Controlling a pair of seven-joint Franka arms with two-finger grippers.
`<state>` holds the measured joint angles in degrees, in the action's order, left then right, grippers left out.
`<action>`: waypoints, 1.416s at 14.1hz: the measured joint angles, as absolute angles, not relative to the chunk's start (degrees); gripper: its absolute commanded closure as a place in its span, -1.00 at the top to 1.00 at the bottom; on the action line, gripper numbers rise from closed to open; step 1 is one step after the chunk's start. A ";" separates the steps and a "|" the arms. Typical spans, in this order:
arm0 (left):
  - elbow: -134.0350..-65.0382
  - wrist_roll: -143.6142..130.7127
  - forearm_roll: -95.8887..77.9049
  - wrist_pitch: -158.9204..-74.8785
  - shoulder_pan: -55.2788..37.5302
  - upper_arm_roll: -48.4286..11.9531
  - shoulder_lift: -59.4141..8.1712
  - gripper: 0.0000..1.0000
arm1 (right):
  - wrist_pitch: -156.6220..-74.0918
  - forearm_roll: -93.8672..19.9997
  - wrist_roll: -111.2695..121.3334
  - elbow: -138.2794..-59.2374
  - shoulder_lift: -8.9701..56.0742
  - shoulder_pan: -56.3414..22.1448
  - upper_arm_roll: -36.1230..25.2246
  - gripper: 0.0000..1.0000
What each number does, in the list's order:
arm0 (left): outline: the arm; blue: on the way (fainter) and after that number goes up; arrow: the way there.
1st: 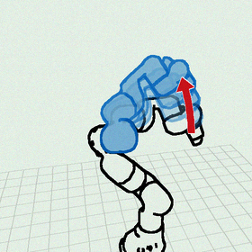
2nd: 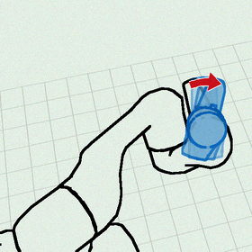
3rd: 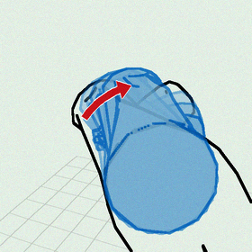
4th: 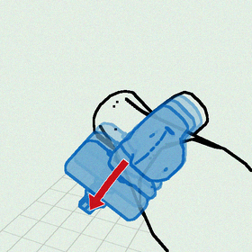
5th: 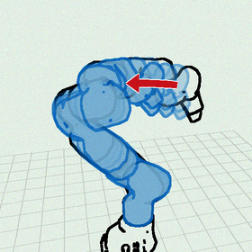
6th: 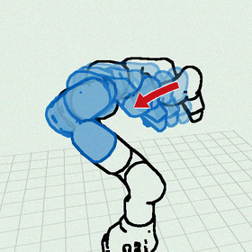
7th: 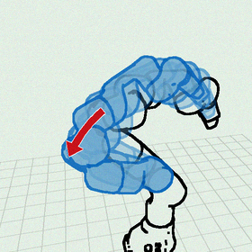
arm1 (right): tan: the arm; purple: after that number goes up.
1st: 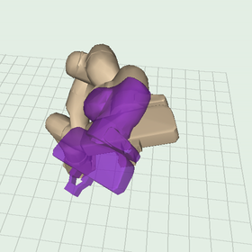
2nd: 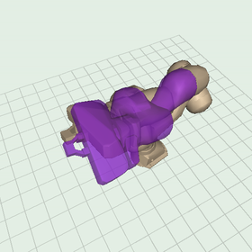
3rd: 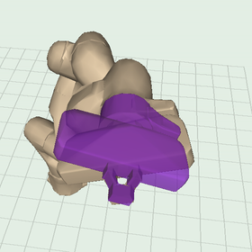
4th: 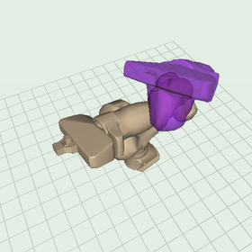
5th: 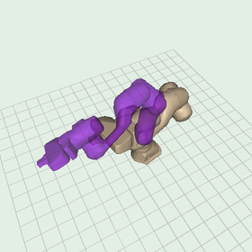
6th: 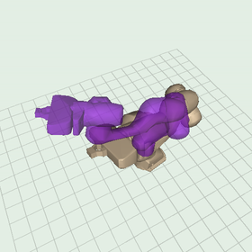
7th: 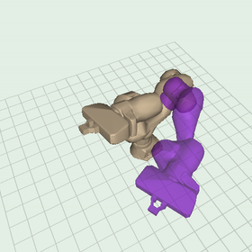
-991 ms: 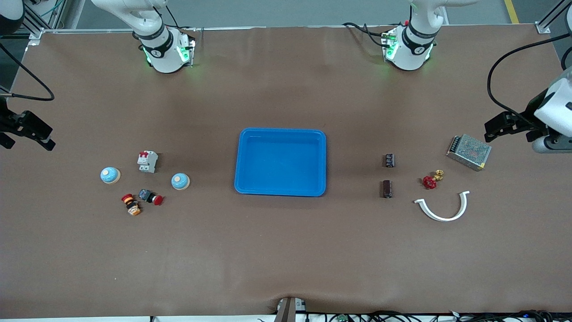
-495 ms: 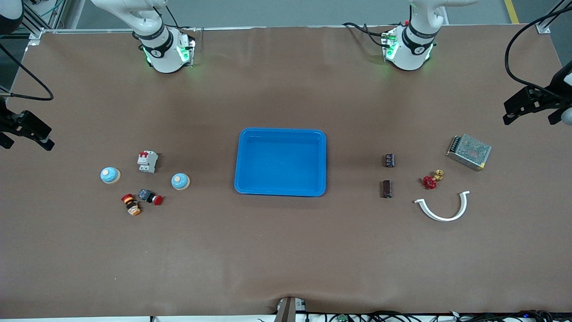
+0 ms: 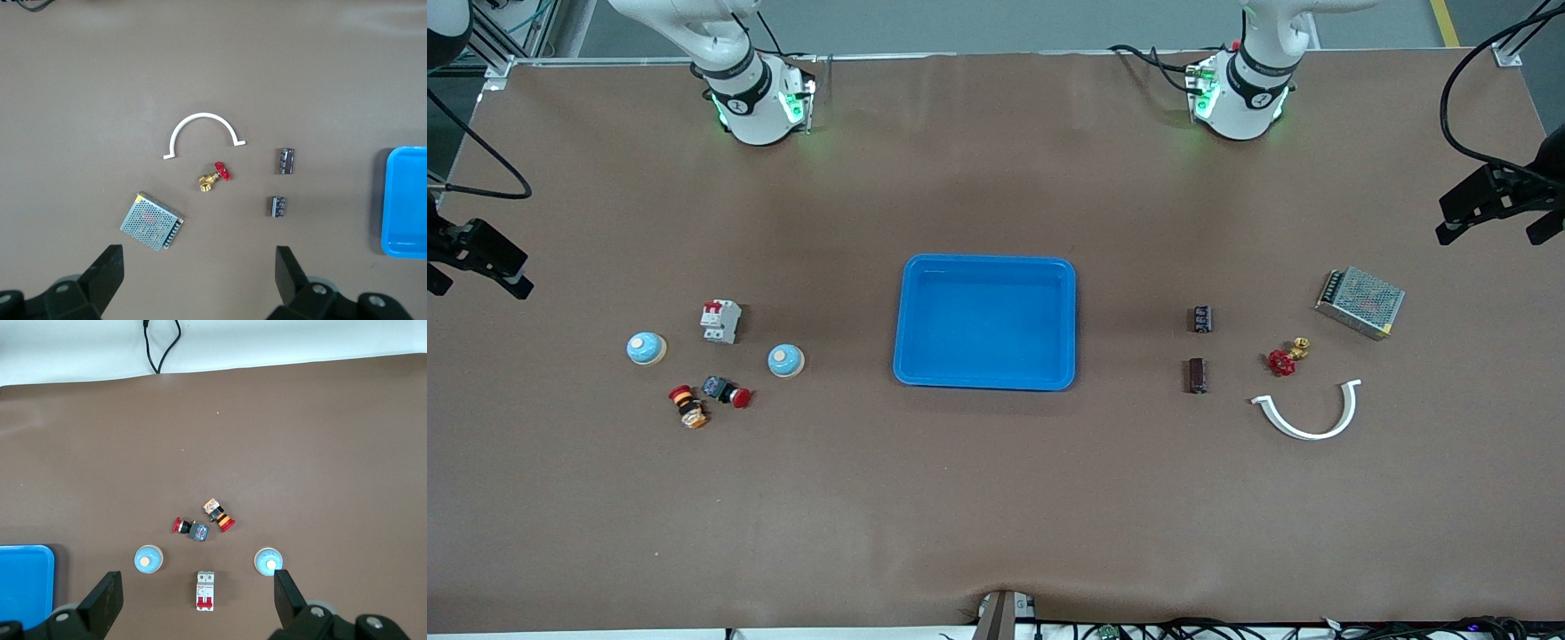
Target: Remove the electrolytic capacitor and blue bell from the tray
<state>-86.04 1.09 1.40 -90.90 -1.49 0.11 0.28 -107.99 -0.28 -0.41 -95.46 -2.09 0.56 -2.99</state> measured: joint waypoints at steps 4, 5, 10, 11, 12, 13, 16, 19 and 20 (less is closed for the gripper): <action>-86.33 2.25 1.28 -91.03 -1.47 0.93 0.28 1.00 | -107.99 -0.28 -0.41 -95.46 -2.09 0.56 -2.96 1.00; -86.33 2.25 1.18 -91.22 -1.47 0.96 0.28 1.00 | -107.99 -0.28 -0.40 -95.46 -2.09 0.55 -2.94 1.00; -86.33 2.25 1.04 -91.63 -1.48 0.95 0.28 1.00 | -107.99 -0.28 -0.40 -95.46 -2.09 0.54 -2.92 1.00; -86.33 2.25 1.04 -91.71 -1.48 0.95 0.28 1.00 | -107.99 -0.28 -0.40 -95.46 -2.09 0.54 -2.92 1.00; -86.33 2.25 1.04 -91.90 -1.48 0.95 0.28 1.00 | -107.99 -0.28 -0.40 -95.46 -2.09 0.54 -2.92 1.00; -86.33 2.25 1.04 -92.00 -1.47 0.95 0.28 1.00 | -107.99 -0.29 -0.40 -95.46 -2.09 0.54 -2.92 1.00; -86.33 2.27 1.04 -92.10 -1.49 0.93 0.28 1.00 | -108.03 -0.32 -0.40 -95.43 -2.09 0.54 -2.91 1.00; -86.33 2.27 1.04 -92.16 -1.40 0.99 0.27 1.00 | -108.04 -0.33 -0.40 -95.40 -2.09 0.54 -2.91 1.00; -86.33 2.27 1.04 -92.21 -1.36 1.03 0.27 1.00 | -108.04 -0.34 -0.40 -95.40 -2.09 0.54 -2.91 1.00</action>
<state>-86.33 2.27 1.04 -92.21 -1.36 1.03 0.27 -108.04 -0.34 -0.40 -95.40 -2.09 0.54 -2.91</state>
